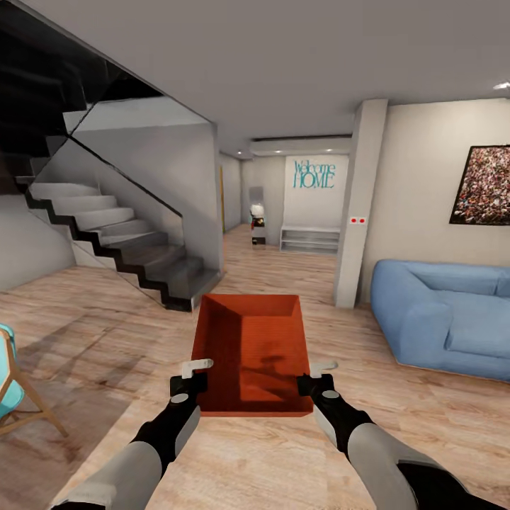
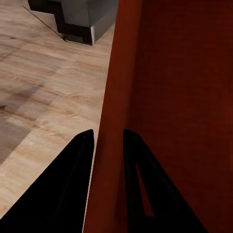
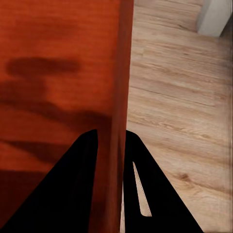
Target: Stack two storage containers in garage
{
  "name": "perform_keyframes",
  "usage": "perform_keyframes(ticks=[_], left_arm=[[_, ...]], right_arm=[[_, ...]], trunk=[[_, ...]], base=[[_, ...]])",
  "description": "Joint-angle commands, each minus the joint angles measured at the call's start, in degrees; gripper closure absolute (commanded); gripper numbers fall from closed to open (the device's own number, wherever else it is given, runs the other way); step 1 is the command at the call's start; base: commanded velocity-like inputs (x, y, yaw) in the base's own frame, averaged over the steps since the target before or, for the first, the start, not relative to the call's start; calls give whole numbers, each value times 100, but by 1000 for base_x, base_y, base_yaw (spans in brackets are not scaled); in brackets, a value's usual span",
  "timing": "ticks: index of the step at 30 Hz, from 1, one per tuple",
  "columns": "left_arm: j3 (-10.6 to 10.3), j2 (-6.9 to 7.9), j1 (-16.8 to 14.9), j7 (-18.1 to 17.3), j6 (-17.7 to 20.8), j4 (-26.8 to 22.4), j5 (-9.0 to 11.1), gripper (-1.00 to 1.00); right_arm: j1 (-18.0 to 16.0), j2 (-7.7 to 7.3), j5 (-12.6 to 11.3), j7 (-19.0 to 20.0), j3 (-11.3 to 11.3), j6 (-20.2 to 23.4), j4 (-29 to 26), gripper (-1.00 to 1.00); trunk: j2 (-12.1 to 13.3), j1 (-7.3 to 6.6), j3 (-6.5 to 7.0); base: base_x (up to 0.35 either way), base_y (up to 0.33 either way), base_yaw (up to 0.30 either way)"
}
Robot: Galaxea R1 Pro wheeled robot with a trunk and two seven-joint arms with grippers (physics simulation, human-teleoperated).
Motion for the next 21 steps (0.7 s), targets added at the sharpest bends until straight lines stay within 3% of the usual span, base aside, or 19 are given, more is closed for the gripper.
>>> perform_keyframes(ticks=[1, 17, 21], left_arm=[[-6, 149, -5, 155, -330, -12, -85, 100], [-7, 144, -3, 164, -330, -12, -85, 100], [-10, 145, -3, 162, -330, -11, -79, 100]], right_arm=[[-9, 5, 9, 3, -241, -19, 27, 100], [-9, 5, 9, 3, -241, -19, 27, 100], [-9, 9, 9, 3, -241, -19, 27, 100]], trunk=[[-10, 2, -10], [-10, 2, -8], [-10, 2, -8]], base=[[0, 0, -236], [0, 0, -243], [170, 0, -122]])
